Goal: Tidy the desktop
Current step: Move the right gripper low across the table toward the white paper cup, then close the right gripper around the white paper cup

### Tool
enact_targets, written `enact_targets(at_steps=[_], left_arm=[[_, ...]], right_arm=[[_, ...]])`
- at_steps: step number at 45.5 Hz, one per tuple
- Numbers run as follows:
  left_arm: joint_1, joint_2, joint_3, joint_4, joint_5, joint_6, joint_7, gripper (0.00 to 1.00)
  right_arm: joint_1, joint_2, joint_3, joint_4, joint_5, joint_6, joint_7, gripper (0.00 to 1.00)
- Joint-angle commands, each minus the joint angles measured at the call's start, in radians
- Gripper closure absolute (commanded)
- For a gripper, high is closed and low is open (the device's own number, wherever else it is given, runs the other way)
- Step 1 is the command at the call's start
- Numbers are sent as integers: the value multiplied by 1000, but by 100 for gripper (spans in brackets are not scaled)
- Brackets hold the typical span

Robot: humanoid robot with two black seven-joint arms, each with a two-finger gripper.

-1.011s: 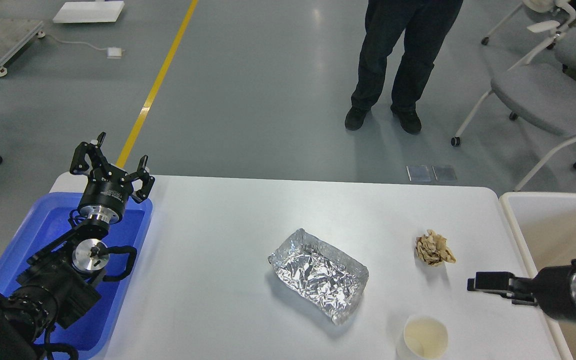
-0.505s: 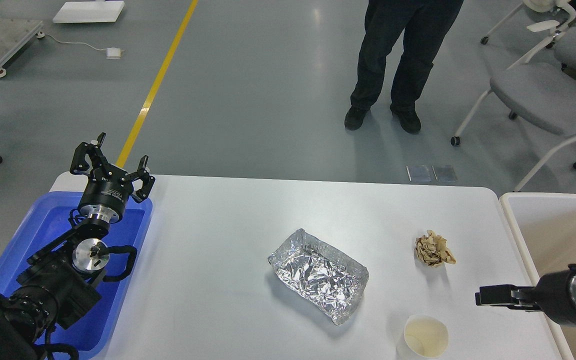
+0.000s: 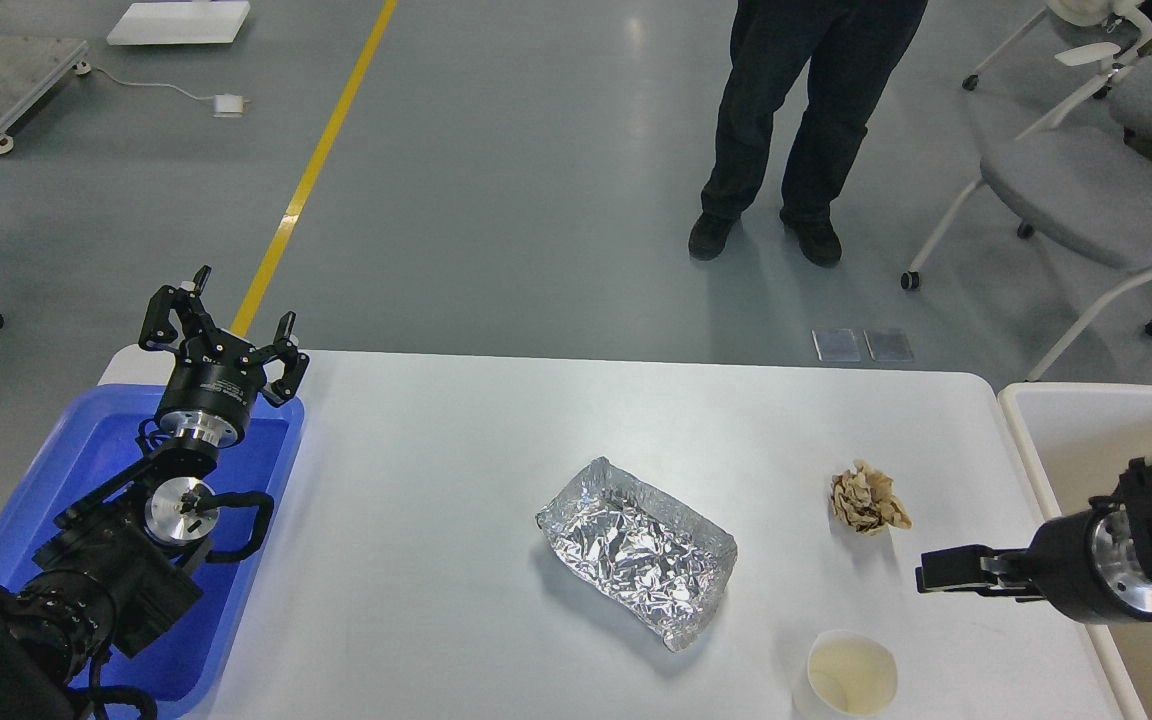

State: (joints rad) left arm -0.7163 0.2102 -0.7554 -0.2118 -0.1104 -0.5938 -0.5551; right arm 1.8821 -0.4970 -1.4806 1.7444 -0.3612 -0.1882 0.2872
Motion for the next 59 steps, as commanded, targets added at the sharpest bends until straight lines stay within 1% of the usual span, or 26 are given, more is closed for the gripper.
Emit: enact_targets(at_steps=[1,18,34,59], left_arm=[[0,0,1,0,0,0,0,0],[0,0,1,0,0,0,0,0],[0,0,1,0,0,0,0,0],[0,0,1,0,0,0,0,0]], right_arm=[[14,135,-14,1,76,0,20,0],[-52,228,-41,1,76,4,20,0],[-92,239,-46,1,77,0,20,0],[-129,322,0,1,173,-10,20,0]])
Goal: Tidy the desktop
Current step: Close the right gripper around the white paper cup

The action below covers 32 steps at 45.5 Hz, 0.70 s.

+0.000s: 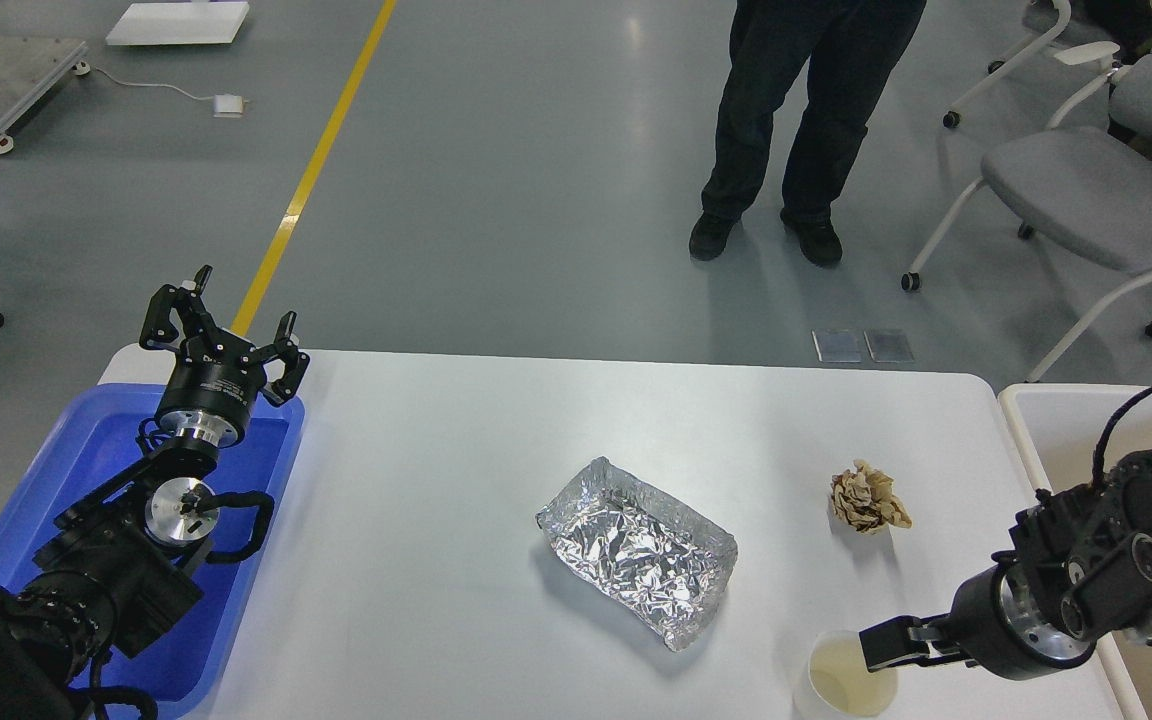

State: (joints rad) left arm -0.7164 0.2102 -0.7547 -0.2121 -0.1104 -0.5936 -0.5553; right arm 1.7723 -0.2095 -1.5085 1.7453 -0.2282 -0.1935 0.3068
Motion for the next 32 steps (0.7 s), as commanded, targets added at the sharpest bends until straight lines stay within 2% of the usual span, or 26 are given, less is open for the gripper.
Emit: enact_targets(at_steps=[1,32], left_arm=[[0,0,0,0,0,0,2,0],[0,0,0,0,0,2,0,0]], right_arm=[[-27,35,34,0,43,-6,0,0],[-139,35,100,-27,136,-150,0,0]])
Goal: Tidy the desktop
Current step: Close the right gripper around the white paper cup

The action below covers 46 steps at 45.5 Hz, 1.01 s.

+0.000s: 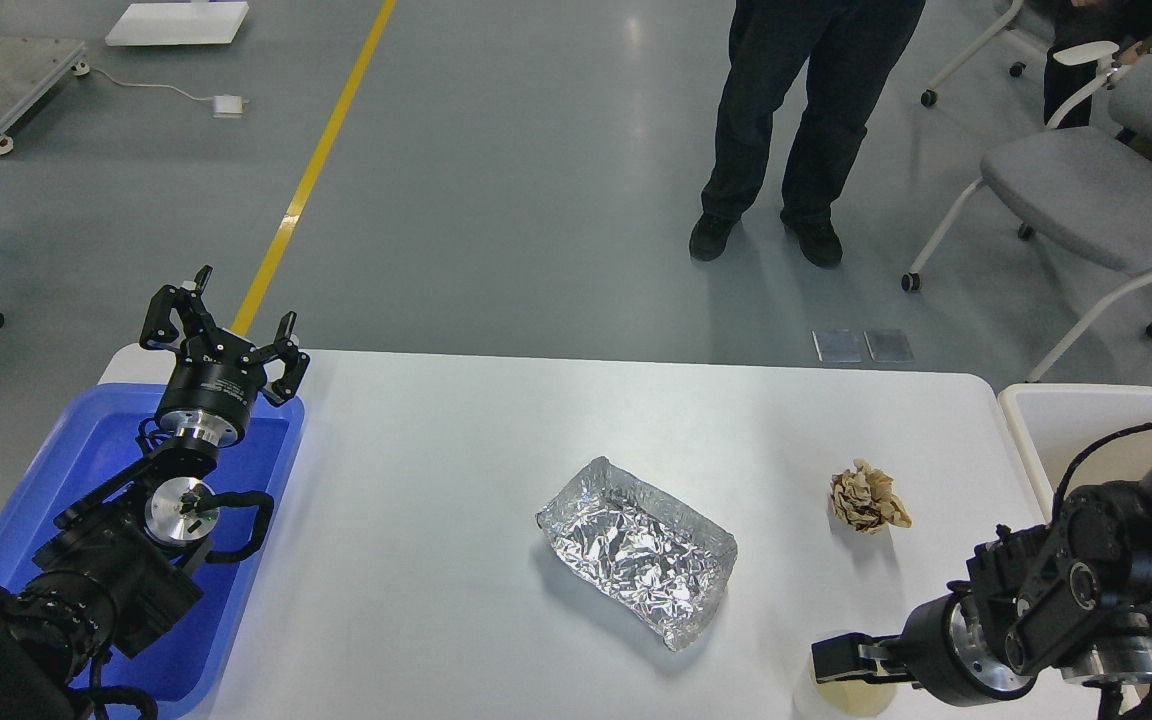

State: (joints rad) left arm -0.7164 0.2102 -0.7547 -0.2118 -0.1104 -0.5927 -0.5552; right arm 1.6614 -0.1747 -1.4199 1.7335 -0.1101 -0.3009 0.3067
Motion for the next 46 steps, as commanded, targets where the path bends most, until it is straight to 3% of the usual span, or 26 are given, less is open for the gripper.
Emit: enact_targets(at_steps=[1,7,10,22,28,30,31,41,46], left_arm=[[0,0,0,0,0,1,0,0],[0,0,0,0,0,1,0,0],[0,0,0,0,0,1,0,0],[0,0,0,0,0,1,0,0],[0,0,0,0,0,1,0,0],[0,0,0,0,0,1,0,0],[0,0,0,0,0,1,0,0],[0,0,0,0,0,1,0,0],[0,0,0,0,0,1,0,0]], right_arm=[[-28,0,12,-17,18,-44,0,0],[-43,0,7,-23,17,-63,12,3],[-46,-2,4,-23,15,-80,22,21],[-52,-3,-7,-22,10,-90,28,38],[-61,-3,-7,-22,10,-90,28,77],[-61,-3,-10,-20,10,-90,26,97],[-61,-3,-14,-20,10,-89,28,100],[-54,-19,-33,-12,6,-86,29,100],[-48,-23,-33,-11,6,-86,64,100]])
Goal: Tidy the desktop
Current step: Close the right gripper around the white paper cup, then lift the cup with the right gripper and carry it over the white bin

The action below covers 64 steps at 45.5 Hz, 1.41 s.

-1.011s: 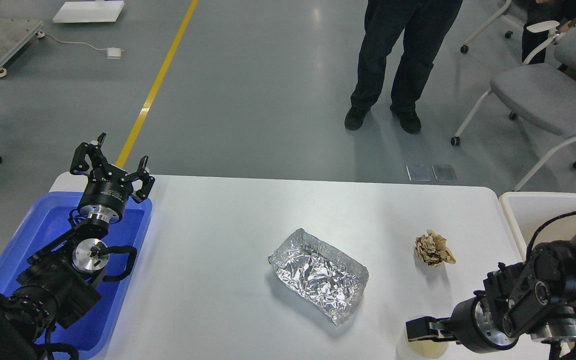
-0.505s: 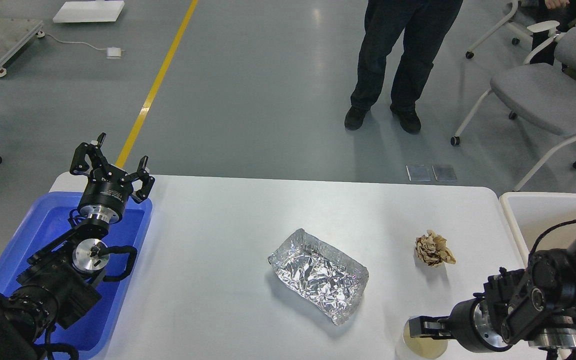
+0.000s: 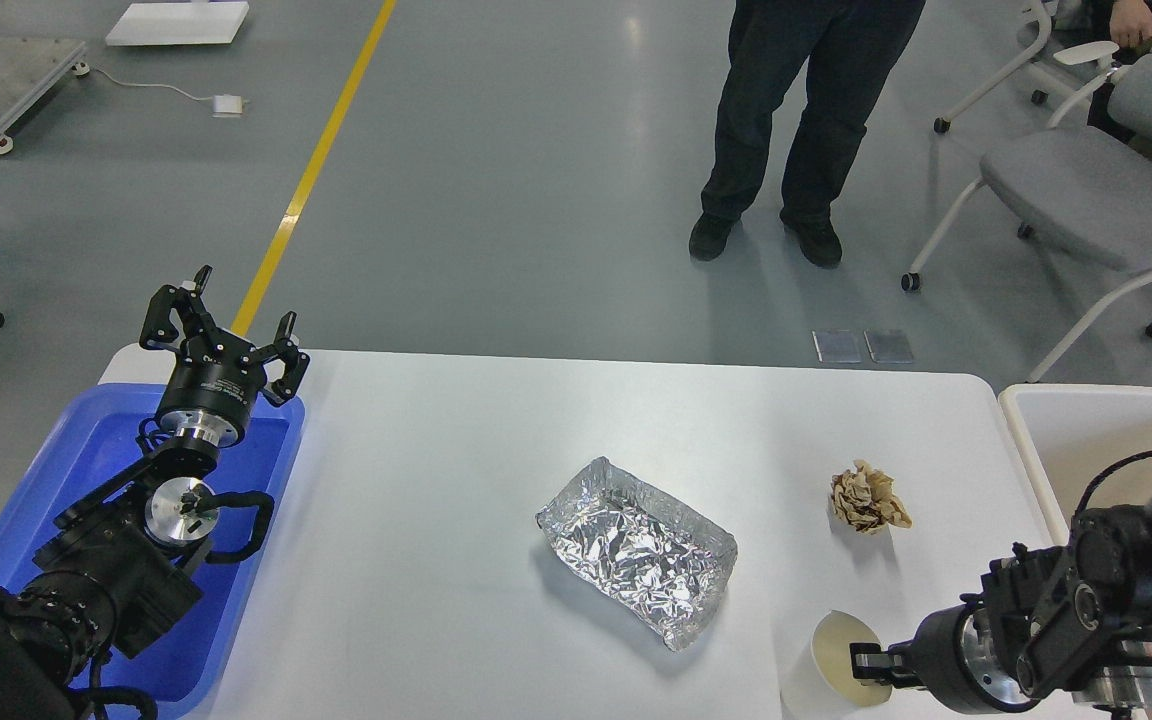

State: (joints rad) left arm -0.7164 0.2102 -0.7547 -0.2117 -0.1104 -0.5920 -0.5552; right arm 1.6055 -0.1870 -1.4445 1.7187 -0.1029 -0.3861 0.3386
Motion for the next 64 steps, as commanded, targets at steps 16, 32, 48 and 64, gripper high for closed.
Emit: enact_targets(at_steps=[16,32,48,64], left_arm=[[0,0,0,0,0,0,0,0],[0,0,0,0,0,0,1,0],[0,0,0,0,0,0,0,0],[0,0,0,0,0,0,0,0]], right_arm=[[88,-87,-7,24,0,52,100,100],[416,-236,-97,27,-29,372,117,100],[706,-295,-223,27,-138,564,123,100],[769,-333,-280,-53,-124,576,120,100]])
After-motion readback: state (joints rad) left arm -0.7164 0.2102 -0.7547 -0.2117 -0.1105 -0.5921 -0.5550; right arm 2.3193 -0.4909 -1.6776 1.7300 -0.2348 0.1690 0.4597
